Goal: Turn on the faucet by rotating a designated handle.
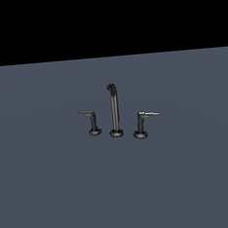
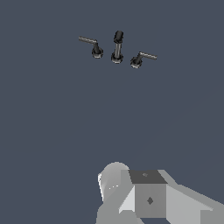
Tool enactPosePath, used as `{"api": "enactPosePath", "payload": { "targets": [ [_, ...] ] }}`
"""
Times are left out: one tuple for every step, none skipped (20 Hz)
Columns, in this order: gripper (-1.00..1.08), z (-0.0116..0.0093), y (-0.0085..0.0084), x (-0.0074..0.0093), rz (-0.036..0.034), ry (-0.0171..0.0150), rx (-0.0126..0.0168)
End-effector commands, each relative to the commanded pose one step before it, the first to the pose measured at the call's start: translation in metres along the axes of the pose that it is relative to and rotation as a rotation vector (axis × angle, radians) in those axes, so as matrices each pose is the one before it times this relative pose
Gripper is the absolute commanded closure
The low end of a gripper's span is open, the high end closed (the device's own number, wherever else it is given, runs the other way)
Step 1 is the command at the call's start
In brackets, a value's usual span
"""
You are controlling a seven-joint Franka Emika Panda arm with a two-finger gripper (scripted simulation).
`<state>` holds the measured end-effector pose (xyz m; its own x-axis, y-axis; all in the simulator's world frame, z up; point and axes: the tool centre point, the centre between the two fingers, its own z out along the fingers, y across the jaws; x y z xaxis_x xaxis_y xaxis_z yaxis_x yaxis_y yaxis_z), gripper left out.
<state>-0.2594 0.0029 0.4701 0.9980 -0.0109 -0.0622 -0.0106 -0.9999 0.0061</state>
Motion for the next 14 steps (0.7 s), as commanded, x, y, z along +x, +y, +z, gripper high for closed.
{"api": "enactPosePath", "payload": {
  "targets": [
    [1.08, 0.0, 0.00001, 0.0, 0.0, 0.0, 0.0],
    [1.08, 0.00013, -0.00006, 0.00011, 0.00069, 0.00002, 0.00001],
    [1.08, 0.00041, -0.00018, 0.00035, 0.00195, 0.00004, 0.00008],
    [1.08, 0.00068, -0.0003, 0.00058, 0.00324, 0.00006, 0.00013],
    [1.08, 0.00095, -0.00041, 0.00082, 0.00458, 0.00009, 0.00019],
    [1.08, 0.00122, -0.00052, 0.00105, 0.00589, 0.00011, 0.00024],
    [1.08, 0.00149, -0.00064, 0.00129, 0.0072, 0.00014, 0.00029],
    [1.08, 0.00176, -0.00076, 0.00152, 0.00853, 0.00016, 0.00035],
    [1.08, 0.00204, -0.00087, 0.00176, 0.00988, 0.00019, 0.0004],
    [1.08, 0.00231, -0.001, 0.002, 0.01119, 0.00022, 0.00045],
    [1.08, 0.00259, -0.00112, 0.00224, 0.01253, 0.00024, 0.00051],
    [1.08, 0.00287, -0.00123, 0.00249, 0.0139, 0.00027, 0.00056],
    [1.08, 0.00315, -0.00136, 0.00274, 0.01524, 0.0003, 0.00062],
    [1.08, 0.00343, -0.00147, 0.00299, 0.01663, 0.00032, 0.00067]
  ]
}}
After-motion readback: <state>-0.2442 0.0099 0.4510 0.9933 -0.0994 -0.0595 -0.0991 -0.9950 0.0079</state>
